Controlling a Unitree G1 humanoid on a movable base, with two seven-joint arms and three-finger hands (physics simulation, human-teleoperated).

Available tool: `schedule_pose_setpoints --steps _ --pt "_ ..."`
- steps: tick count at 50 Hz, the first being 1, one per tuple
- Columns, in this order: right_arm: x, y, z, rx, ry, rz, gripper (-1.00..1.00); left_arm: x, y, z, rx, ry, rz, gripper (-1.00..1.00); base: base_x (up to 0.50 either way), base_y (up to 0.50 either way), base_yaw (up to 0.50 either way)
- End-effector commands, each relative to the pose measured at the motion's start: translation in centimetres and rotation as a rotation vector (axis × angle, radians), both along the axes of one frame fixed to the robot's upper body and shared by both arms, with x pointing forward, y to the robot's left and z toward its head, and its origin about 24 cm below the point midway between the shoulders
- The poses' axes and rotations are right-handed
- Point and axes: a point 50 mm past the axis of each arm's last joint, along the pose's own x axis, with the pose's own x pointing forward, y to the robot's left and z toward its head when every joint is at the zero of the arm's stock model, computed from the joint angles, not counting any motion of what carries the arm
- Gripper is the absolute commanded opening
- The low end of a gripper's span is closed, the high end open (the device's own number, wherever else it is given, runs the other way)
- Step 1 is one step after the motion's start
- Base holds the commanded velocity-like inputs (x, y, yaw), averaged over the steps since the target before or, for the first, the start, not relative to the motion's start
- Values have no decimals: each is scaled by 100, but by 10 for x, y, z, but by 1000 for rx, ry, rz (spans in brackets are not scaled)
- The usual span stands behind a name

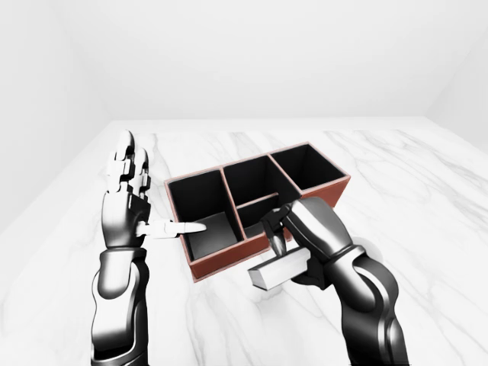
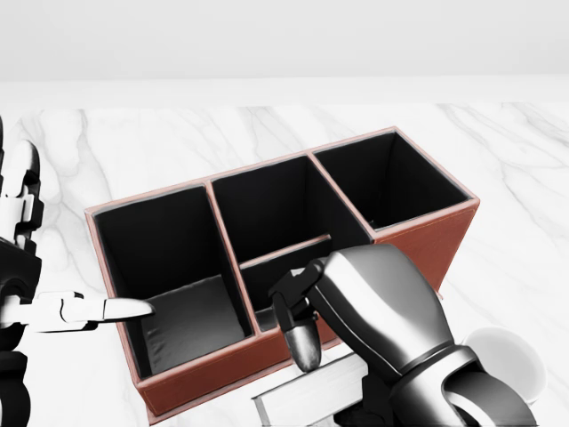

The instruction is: Pick up the book and place it in the front compartment of the caddy.

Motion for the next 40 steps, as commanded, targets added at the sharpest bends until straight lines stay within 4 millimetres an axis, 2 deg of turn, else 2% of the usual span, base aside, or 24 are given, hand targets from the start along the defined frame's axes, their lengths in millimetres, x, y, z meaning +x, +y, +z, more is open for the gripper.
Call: schedule_pose_setpoints --steps 1,22,30,40 --pt "6 1 23 -12 -92 -13 -100 0 1 0 -1 0 1 99 0 0 0" --pt "26 3 50 -15 -192 -14 -100 1 1 0 -4 2 2 100 0 0 0" --pt "29 3 48 -16 -177 -6 -100 0 1 1 -3 -7 2 100 0 0 0" --pt "33 5 56 8 -208 10 -100 0 1 1 -3 -3 3 100 0 0 0"
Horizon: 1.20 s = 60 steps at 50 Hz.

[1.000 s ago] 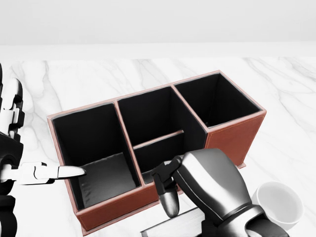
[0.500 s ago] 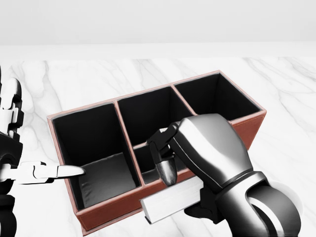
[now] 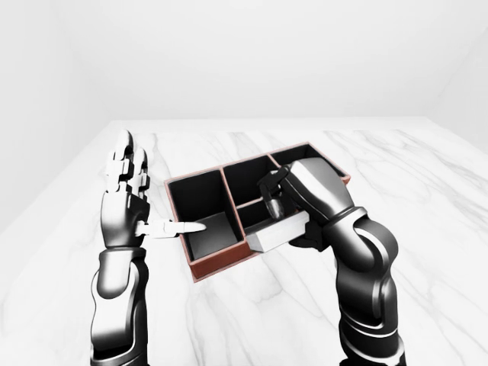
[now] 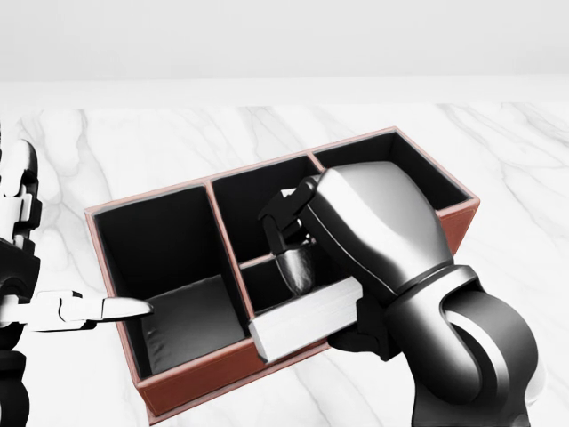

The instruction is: Pick up the book and place it in the front compartment of the caddy.

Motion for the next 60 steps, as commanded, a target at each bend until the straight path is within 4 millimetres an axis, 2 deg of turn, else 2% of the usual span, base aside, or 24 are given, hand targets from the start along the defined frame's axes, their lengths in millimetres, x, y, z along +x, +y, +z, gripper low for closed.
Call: schedule_pose_setpoints --steps 1,17,28,35,60 --pt "4 0 11 19 -49 -1 -100 0 0 1 0 -3 1 99 0 0 0" --pt "16 2 26 77 -136 10 -100 -1 0 1 1 -5 -1 99 0 0 0" --pt "30 1 21 107 -126 -9 -100 -1 0 1 0 -4 -1 100 0 0 0" --pt "36 4 28 123 -148 -5 -100 -1 0 2 1 -11 0 100 0 0 0" --pt "61 5 29 174 -156 -31 -100 0 1 -1 -4 3 3 100 0 0 0"
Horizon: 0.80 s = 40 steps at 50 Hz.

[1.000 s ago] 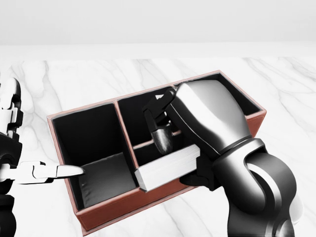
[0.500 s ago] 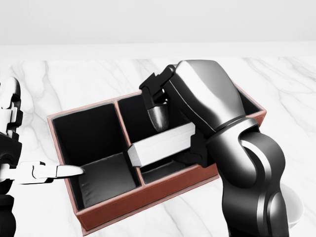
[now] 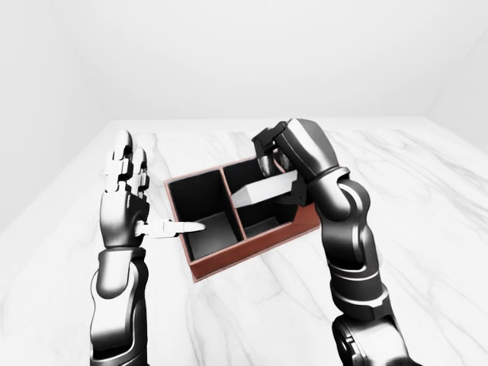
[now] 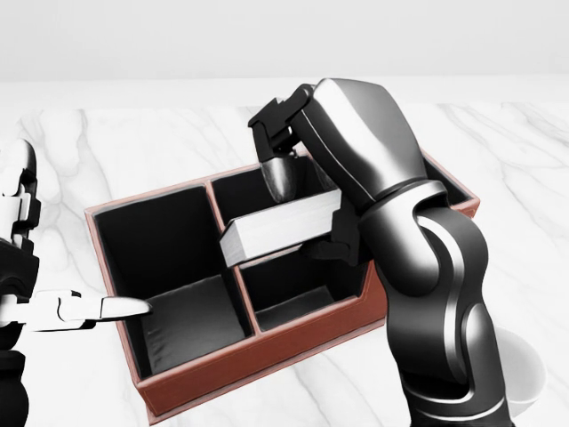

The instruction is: Pick up the book and place it in the front compartment of the caddy.

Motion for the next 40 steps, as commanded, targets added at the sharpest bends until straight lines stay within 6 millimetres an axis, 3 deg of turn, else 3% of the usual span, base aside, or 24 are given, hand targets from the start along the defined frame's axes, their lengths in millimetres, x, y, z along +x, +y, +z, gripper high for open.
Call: schedule_pose_setpoints --steps 1,12,40 --pt "10 -2 6 33 -37 -33 -100 0 0 -1 -2 3 1 100 0 0 0" --pt "22 0 15 38 -48 -34 -100 0 1 0 -3 1 2 99 0 0 0" --pt "67 -9 1 104 -3 -161 -100 0 0 0 -3 -1 1 99 0 0 0"
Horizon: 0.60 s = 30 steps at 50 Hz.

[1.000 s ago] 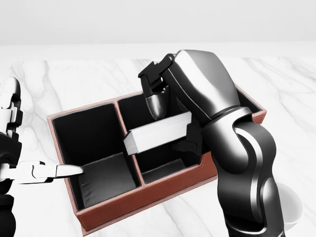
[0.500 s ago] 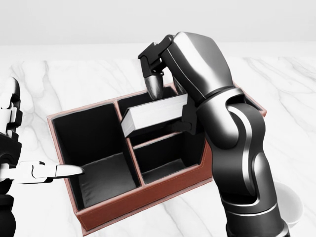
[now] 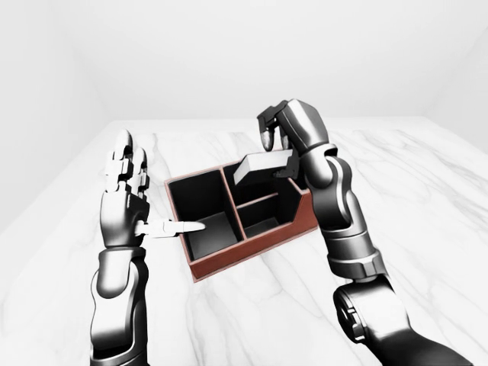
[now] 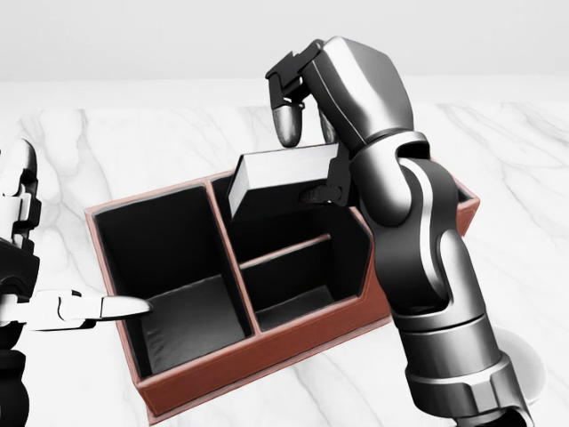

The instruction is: Pick up the book and place it in the front compartment of the caddy.

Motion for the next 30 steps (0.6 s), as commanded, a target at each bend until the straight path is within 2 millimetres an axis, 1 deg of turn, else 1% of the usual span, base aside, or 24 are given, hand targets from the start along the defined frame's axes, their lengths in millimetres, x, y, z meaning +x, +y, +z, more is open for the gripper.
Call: schedule_pose_setpoints --steps 1,11,20,30 --pt "14 -5 -1 31 -17 -67 -100 -1 0 1 1 -3 0 100 0 0 0" --pt "20 0 -9 14 -7 -62 -100 0 0 -1 1 2 1 99 0 0 0" --pt "23 9 -14 -5 0 -36 -100 0 0 0 -1 1 1 100 0 0 0" --pt "25 16 -9 -21 -10 -15 -100 -1 1 2 -3 -8 2 100 0 0 0"
